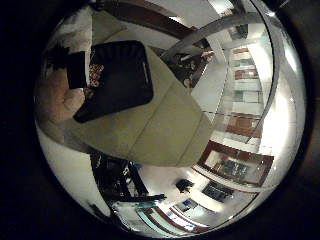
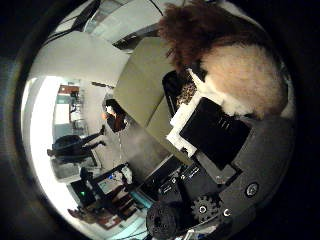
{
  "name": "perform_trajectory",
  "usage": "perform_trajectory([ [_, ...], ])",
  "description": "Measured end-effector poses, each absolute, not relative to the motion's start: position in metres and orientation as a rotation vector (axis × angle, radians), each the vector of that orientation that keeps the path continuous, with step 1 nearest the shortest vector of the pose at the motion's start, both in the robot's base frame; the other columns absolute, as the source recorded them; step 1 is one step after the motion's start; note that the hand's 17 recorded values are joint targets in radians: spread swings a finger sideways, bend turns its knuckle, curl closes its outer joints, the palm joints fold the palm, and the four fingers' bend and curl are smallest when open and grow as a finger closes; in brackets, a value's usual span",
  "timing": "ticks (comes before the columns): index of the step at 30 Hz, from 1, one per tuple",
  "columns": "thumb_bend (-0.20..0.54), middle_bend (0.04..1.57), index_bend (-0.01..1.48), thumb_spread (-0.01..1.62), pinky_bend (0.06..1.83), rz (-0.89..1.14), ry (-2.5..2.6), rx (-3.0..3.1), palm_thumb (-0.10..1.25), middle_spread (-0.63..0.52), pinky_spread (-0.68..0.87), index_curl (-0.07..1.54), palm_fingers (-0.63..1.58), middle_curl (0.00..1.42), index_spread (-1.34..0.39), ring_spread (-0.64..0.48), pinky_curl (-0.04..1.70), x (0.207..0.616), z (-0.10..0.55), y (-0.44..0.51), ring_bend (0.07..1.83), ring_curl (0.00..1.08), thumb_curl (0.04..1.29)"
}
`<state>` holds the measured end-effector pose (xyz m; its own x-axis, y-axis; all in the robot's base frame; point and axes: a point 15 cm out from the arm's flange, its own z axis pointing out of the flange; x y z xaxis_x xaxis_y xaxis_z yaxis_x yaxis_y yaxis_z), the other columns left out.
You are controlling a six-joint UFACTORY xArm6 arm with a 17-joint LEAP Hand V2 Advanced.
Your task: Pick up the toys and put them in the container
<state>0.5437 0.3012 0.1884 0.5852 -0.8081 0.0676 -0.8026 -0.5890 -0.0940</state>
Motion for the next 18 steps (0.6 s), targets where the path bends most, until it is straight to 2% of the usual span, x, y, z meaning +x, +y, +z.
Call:
perform_trajectory([
  [18,0.004,1.36,1.20,0.60,1.21,-0.175,1.386,-2.705,1.23,-0.12,-0.24,0.80,1.10,0.74,-0.22,-0.25,1.00,0.560,0.155,0.310,1.29,0.85,1.06],
])
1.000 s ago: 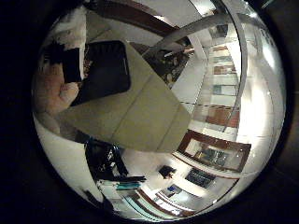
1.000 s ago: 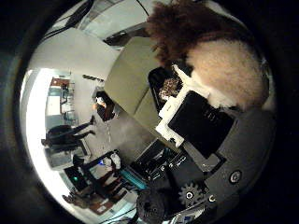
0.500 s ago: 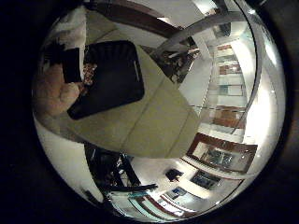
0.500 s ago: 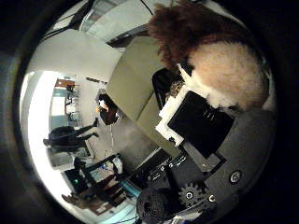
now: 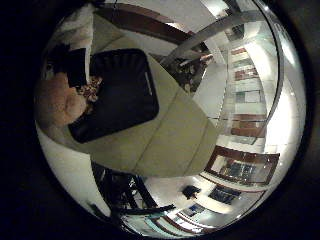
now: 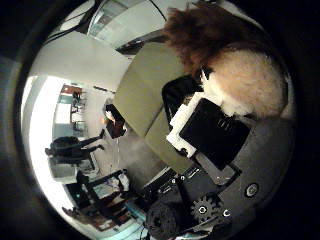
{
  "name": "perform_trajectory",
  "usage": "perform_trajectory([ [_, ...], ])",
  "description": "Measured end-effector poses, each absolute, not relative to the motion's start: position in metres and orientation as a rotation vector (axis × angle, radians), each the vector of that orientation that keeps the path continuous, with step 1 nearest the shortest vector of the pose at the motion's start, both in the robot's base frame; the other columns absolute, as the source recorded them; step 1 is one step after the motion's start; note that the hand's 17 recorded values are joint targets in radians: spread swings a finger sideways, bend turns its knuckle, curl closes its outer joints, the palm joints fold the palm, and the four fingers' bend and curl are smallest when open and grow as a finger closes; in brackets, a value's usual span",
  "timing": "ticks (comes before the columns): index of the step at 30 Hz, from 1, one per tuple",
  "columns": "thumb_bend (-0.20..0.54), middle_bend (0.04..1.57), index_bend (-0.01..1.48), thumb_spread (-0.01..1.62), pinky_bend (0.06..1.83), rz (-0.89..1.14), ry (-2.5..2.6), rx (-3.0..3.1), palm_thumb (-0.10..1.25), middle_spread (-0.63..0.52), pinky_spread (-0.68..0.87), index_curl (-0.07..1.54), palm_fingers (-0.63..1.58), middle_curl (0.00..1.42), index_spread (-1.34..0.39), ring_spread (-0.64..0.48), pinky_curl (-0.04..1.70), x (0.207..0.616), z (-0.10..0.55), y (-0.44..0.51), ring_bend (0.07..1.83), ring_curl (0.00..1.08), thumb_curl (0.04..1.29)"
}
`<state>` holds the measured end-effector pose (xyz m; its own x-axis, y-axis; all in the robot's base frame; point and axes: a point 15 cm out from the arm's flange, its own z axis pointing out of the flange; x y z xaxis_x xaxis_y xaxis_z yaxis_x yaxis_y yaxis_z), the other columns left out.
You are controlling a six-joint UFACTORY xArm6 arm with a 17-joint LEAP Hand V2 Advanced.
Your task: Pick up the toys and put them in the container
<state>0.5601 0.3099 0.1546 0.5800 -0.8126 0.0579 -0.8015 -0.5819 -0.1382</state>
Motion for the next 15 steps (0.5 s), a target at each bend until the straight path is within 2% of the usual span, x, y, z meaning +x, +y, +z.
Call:
perform_trajectory([
  [6,-0.025,1.36,1.19,0.64,1.19,-0.160,1.399,-2.717,1.15,-0.13,-0.25,0.81,1.08,0.74,-0.23,-0.25,1.02,0.560,0.142,0.304,1.28,0.85,1.08],
  [9,-0.049,1.32,1.07,0.62,1.15,-0.159,1.399,-2.721,1.01,-0.14,-0.27,0.81,0.99,0.74,-0.25,-0.25,1.00,0.561,0.141,0.301,1.28,0.83,1.02],
  [11,-0.058,1.30,0.94,0.63,1.12,-0.158,1.398,-2.726,0.92,-0.13,-0.25,0.81,0.81,0.74,-0.26,-0.23,1.00,0.561,0.143,0.297,1.27,0.81,0.96],
  [13,-0.040,1.27,0.87,0.71,1.01,-0.159,1.389,-2.731,0.87,-0.09,-0.19,0.81,0.68,0.73,-0.22,-0.18,1.00,0.562,0.147,0.293,1.28,0.79,0.89],
  [15,-0.023,1.23,0.88,0.86,0.93,-0.165,1.356,-2.744,0.83,0.00,-0.06,0.81,0.60,0.71,-0.15,-0.09,1.01,0.562,0.152,0.292,1.22,0.76,0.83],
])
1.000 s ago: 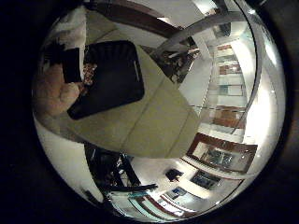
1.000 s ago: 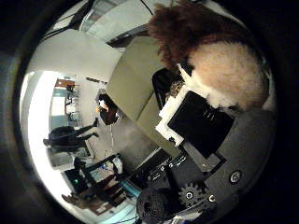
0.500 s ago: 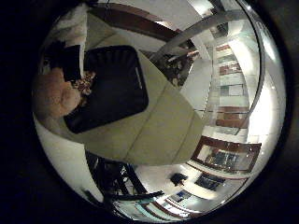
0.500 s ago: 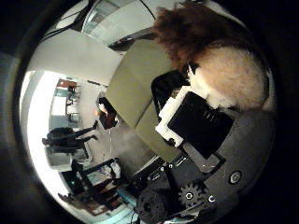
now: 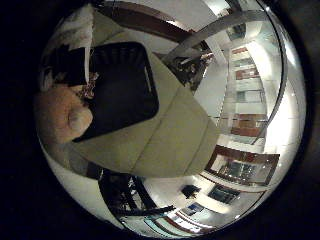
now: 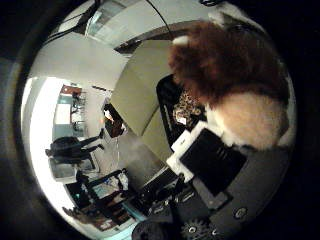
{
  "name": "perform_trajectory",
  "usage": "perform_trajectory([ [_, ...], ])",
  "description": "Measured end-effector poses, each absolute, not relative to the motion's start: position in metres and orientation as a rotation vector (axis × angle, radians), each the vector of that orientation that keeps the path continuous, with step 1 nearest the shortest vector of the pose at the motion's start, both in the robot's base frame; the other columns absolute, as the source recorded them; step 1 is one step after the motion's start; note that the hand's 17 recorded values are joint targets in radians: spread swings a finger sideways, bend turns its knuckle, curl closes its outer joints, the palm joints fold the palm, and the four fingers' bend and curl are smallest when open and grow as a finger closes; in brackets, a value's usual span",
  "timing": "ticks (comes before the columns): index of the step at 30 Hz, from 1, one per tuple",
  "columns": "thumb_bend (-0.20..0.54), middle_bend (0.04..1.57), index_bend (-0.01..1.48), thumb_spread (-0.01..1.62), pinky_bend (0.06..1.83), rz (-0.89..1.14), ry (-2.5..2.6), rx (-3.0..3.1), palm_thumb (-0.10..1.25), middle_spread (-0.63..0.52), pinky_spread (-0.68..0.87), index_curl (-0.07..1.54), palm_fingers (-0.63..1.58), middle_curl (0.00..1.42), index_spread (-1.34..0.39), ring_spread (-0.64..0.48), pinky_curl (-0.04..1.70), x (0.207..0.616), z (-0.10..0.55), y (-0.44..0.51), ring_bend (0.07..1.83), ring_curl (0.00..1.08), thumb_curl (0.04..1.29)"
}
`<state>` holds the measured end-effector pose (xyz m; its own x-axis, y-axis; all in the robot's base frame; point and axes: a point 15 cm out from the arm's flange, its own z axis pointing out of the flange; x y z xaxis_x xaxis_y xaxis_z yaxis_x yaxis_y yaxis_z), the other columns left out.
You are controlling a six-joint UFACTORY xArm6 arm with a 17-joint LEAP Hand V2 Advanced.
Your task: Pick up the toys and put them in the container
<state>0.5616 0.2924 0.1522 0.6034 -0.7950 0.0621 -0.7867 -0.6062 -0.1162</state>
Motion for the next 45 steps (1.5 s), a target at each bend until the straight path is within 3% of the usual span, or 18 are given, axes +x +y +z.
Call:
perform_trajectory([
  [3,-0.028,1.13,0.87,1.04,0.90,-0.125,1.315,-2.782,0.77,0.13,0.17,0.80,0.51,0.66,-0.01,0.08,1.02,0.552,0.152,0.290,1.17,0.72,0.70],
  [7,-0.029,1.05,0.80,1.12,0.93,-0.035,1.254,-2.782,0.70,0.26,0.50,0.74,0.54,0.62,0.07,0.27,0.97,0.540,0.154,0.298,1.15,0.65,0.56],
  [11,-0.026,0.99,0.70,1.13,0.97,0.000,1.206,-2.780,0.66,0.30,0.71,0.70,0.60,0.58,0.05,0.36,0.89,0.537,0.157,0.304,1.17,0.61,0.47],
  [16,-0.025,0.90,0.55,1.13,1.05,0.000,1.187,-2.787,0.63,0.33,0.83,0.67,0.69,0.55,0.01,0.41,0.81,0.537,0.157,0.304,1.18,0.56,0.40],
  [31,-0.024,0.78,0.19,1.11,0.98,-0.013,1.158,-2.782,0.57,0.34,0.83,0.64,0.87,0.49,-0.12,0.39,0.63,0.538,0.169,0.300,1.19,0.44,0.32],
  [39,-0.022,0.76,0.17,1.11,1.01,-0.003,1.154,-2.791,0.55,0.33,0.75,0.61,0.88,0.49,-0.17,0.35,0.62,0.536,0.175,0.297,1.18,0.42,0.31],
  [44,-0.021,0.78,0.26,1.11,0.93,-0.017,1.134,-2.781,0.55,0.28,0.50,0.65,0.86,0.51,-0.16,0.26,0.65,0.534,0.191,0.298,1.12,0.40,0.31],
  [45,-0.021,0.80,0.28,1.12,0.91,-0.018,1.125,-2.782,0.55,0.22,0.37,0.67,0.86,0.53,-0.18,0.17,0.67,0.532,0.197,0.297,1.12,0.41,0.31],
])
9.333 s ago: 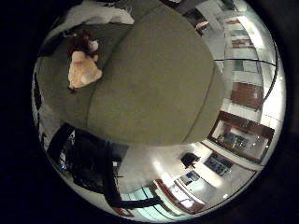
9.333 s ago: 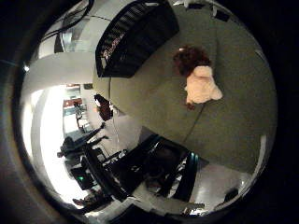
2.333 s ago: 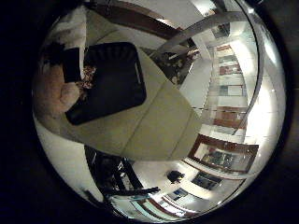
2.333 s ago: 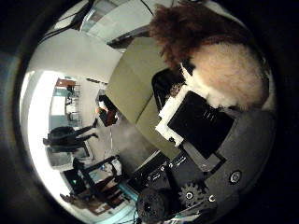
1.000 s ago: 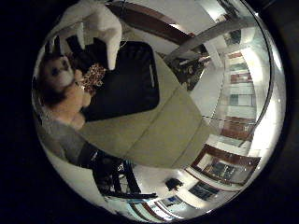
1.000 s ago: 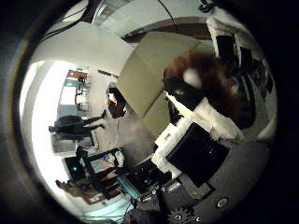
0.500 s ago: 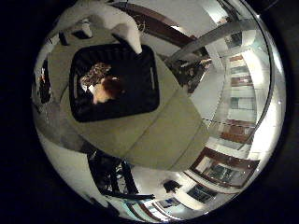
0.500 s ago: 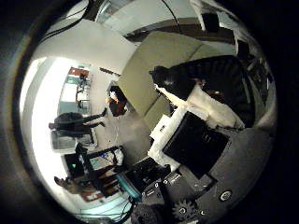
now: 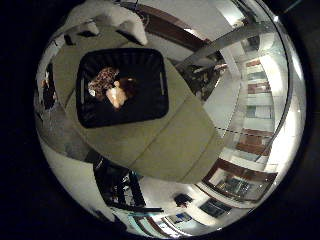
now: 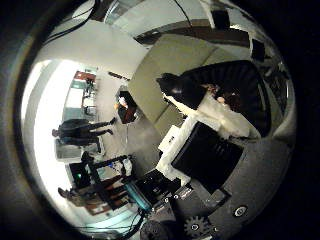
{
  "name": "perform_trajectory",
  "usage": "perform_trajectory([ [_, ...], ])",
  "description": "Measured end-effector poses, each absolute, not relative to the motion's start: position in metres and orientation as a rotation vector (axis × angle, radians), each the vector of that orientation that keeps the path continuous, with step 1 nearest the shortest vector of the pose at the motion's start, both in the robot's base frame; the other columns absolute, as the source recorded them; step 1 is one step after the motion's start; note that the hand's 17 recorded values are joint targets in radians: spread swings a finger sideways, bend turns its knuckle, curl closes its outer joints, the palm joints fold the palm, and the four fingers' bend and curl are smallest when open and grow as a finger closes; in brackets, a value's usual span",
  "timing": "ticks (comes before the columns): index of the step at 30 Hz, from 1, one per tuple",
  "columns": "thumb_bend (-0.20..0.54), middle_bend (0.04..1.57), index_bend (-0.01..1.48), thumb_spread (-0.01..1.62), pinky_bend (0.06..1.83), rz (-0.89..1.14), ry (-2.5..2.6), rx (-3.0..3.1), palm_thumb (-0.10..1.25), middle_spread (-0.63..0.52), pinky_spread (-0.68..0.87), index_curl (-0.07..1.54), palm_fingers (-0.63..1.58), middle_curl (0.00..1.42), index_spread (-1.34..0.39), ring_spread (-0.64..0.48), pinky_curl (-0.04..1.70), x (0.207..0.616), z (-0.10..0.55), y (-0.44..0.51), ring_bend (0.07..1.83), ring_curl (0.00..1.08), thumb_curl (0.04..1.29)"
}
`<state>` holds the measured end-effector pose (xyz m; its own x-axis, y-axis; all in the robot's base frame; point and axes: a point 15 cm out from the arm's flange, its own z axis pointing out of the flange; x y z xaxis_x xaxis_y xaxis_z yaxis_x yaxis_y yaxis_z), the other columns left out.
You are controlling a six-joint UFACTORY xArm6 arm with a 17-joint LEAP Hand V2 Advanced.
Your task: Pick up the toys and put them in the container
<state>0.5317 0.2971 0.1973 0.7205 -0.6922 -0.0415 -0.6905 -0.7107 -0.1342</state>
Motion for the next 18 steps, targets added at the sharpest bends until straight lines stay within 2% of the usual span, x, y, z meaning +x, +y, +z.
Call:
perform_trajectory([
  [4,-0.021,0.80,0.23,1.13,0.97,-0.029,1.102,-2.780,0.55,0.03,-0.02,0.68,0.85,0.55,-0.27,-0.06,0.71,0.515,0.222,0.287,1.14,0.43,0.31],
  [7,-0.021,0.80,0.19,1.13,0.99,-0.055,1.085,-2.767,0.55,-0.08,-0.21,0.68,0.83,0.57,-0.35,-0.16,0.71,0.505,0.243,0.275,1.14,0.44,0.31],
  [11,-0.022,0.79,0.19,1.13,1.00,-0.082,1.096,-2.746,0.54,-0.15,-0.33,0.67,0.82,0.59,-0.39,-0.21,0.70,0.504,0.266,0.254,1.14,0.45,0.31],
  [18,-0.021,0.76,0.19,1.14,1.03,-0.083,1.189,-2.726,0.54,-0.19,-0.41,0.66,0.78,0.61,-0.43,-0.24,0.68,0.510,0.281,0.184,1.12,0.46,0.32],
])
